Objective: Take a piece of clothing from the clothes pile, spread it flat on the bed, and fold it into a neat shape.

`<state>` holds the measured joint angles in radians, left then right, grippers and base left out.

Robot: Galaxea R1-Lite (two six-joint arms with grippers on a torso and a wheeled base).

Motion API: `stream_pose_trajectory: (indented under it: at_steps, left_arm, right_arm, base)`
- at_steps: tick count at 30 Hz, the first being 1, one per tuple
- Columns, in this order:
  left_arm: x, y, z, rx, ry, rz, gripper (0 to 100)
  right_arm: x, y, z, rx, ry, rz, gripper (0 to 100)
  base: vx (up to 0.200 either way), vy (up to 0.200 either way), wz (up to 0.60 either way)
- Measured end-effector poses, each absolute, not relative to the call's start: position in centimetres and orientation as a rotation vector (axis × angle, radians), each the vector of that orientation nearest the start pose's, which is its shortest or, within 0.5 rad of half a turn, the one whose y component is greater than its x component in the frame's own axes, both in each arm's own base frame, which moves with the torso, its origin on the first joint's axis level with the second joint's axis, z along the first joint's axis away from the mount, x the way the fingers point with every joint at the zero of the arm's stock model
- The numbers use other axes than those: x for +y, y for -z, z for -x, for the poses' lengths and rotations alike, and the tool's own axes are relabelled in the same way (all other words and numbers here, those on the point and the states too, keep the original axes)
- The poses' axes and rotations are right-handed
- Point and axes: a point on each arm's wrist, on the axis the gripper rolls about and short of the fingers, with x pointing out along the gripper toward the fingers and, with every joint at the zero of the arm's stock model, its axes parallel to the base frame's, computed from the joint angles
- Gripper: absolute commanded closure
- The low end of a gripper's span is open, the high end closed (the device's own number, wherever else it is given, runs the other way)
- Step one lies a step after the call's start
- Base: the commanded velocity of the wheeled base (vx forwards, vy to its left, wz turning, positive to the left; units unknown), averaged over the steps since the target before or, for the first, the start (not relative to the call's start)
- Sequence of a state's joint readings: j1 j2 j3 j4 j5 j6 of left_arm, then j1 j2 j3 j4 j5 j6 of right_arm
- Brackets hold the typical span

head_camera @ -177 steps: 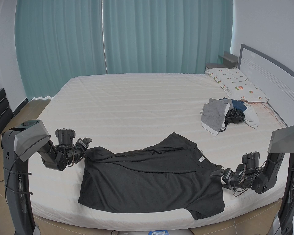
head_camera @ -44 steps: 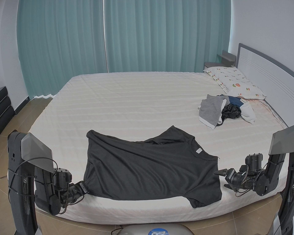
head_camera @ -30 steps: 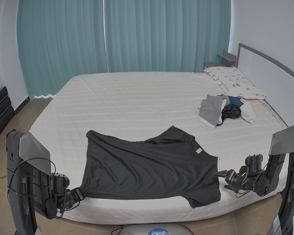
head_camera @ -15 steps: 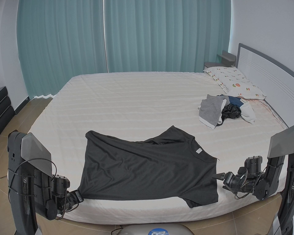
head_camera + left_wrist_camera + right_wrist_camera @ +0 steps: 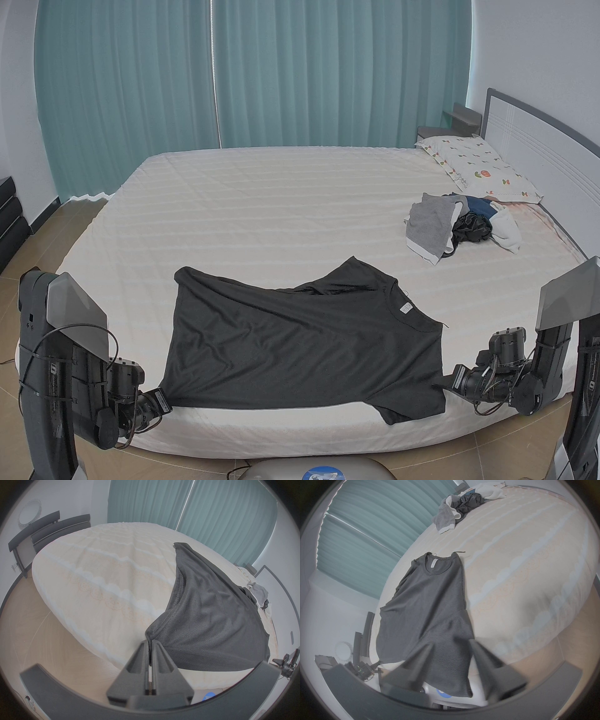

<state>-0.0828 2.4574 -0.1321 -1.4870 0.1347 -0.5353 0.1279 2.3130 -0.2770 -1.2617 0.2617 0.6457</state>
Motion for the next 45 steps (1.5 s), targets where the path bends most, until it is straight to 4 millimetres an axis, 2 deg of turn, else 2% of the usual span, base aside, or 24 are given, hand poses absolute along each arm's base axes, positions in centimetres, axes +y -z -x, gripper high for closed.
stream_pose_trajectory:
  at_steps: [6, 12, 19, 20, 31, 40, 41, 45]
  left_arm:
    - [-1.6, 6.5, -23.6, 0.796, -0.271, 0.414, 100]
    - [-1.2, 6.2, -23.4, 0.792, -0.275, 0.400, 100]
    - [-0.7, 5.6, -23.4, 0.770, -0.282, 0.398, 100]
    - [-0.7, 5.5, -23.5, 0.769, -0.282, 0.399, 100]
    - [-0.7, 5.4, -23.7, 0.756, -0.274, 0.407, 100]
    - [-0.7, 5.4, -23.8, 0.754, -0.264, 0.413, 100]
    - [-0.7, 5.4, -23.8, 0.754, -0.264, 0.413, 100]
    - [-0.7, 5.4, -23.8, 0.754, -0.263, 0.412, 100]
  right_arm:
    - [3.3, 4.2, -25.2, 0.891, -0.099, -0.583, 100]
    - [2.2, 3.4, -24.3, 0.878, -0.101, -0.561, 100]
    - [2.2, 2.9, -23.4, 0.889, -0.149, -0.537, 100]
    - [2.2, 3.0, -23.3, 0.887, -0.155, -0.532, 0]
    - [4.2, 3.8, -23.8, 0.804, -0.250, -0.516, 0]
    - [5.8, 5.2, -23.6, 0.858, -0.285, -0.518, 0]
    - [5.9, 5.3, -23.6, 0.860, -0.285, -0.520, 100]
    - [6.0, 5.5, -23.6, 0.869, -0.277, -0.541, 100]
  base:
    - [0.000, 0.000, 0.00]
    - [0.000, 0.000, 0.00]
    - [0.000, 0.000, 0.00]
    - [0.000, 0.000, 0.00]
    - [0.000, 0.000, 0.00]
    - [0.000, 0.000, 0.00]
    - [0.000, 0.000, 0.00]
    - [0.000, 0.000, 0.00]
